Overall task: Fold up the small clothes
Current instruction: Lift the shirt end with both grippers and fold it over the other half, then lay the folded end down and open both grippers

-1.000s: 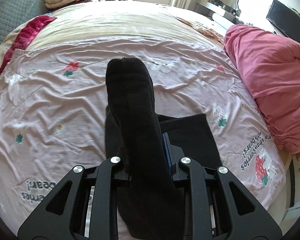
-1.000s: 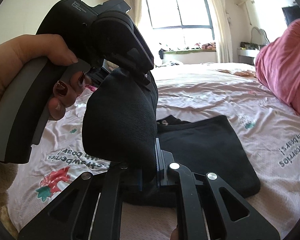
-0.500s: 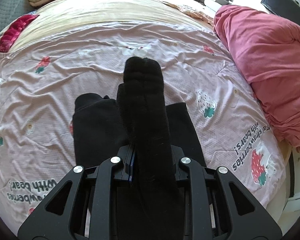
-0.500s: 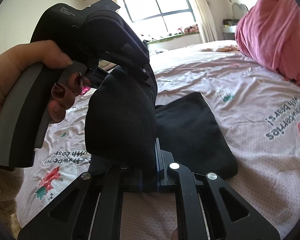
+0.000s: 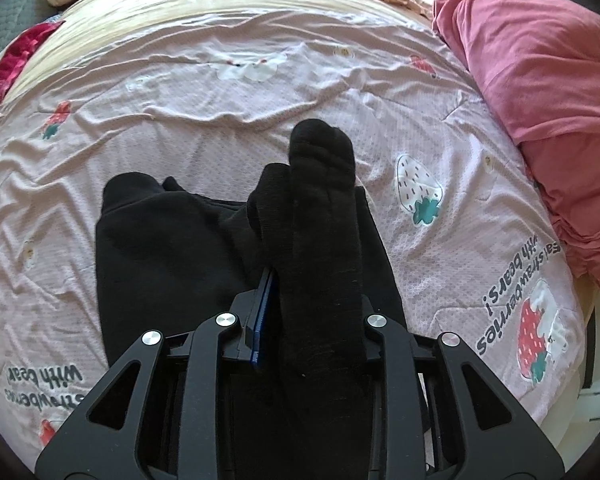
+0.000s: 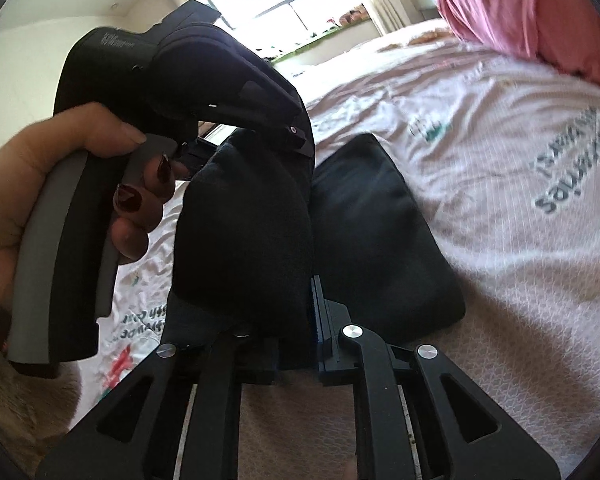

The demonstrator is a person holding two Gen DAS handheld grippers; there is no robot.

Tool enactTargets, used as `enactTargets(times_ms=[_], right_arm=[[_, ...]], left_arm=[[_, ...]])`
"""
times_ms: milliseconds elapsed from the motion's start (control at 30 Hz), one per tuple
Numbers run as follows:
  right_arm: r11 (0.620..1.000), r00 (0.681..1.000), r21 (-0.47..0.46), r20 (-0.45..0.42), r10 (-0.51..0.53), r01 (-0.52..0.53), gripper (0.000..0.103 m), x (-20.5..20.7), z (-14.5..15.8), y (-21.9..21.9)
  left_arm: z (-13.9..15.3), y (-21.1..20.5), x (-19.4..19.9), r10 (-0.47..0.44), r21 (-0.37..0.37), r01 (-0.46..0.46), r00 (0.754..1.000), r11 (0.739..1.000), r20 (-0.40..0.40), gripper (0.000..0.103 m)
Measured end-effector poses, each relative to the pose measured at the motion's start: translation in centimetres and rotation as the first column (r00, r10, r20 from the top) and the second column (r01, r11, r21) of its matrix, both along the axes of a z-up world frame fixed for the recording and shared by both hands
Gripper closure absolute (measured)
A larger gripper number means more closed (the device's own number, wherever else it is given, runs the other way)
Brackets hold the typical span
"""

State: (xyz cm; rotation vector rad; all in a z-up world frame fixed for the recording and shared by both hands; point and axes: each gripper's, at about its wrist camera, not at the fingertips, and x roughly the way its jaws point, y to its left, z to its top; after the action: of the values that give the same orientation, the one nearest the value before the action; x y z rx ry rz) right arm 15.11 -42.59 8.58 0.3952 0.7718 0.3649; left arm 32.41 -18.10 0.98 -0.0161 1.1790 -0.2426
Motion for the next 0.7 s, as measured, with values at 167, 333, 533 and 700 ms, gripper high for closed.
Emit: enactTargets(times_ms=[167, 333, 533, 700], right_arm=[[0.999, 0.999, 0.053, -0.052, -0.010, 0.013, 0.083, 0.2, -0.7, -0.9], [0.998, 0.997, 0.062, -0.070, -0.011, 0.015, 0.077, -0.1, -0.8, -1.0], [0.999, 0.997, 0.038, -0.071, -0.011, 0.014, 0.076, -0.2, -0.5, -0.7], [0.999, 0.996, 0.038, -0.087, -0.003, 0.007, 0.073, -0.8, -0.2, -1.1]], left_arm=[[-1.2, -1.1, 0.5, -0.002, 0.030, 0.003, 1.000, 1.000, -0.021, 0.075], [-1.4, -2.0, 0.5, -0.014, 0.039, 0.014, 1.000, 0.999, -0.016, 0.064], [-1.1, -2.2, 0.5, -0.022, 0.007, 0.022, 1.000, 1.000, 0.002, 0.049], [-0.1, -2.0, 0.3, -0.038, -0.058, 0.040, 0.999, 0.998, 0.028, 0.046]])
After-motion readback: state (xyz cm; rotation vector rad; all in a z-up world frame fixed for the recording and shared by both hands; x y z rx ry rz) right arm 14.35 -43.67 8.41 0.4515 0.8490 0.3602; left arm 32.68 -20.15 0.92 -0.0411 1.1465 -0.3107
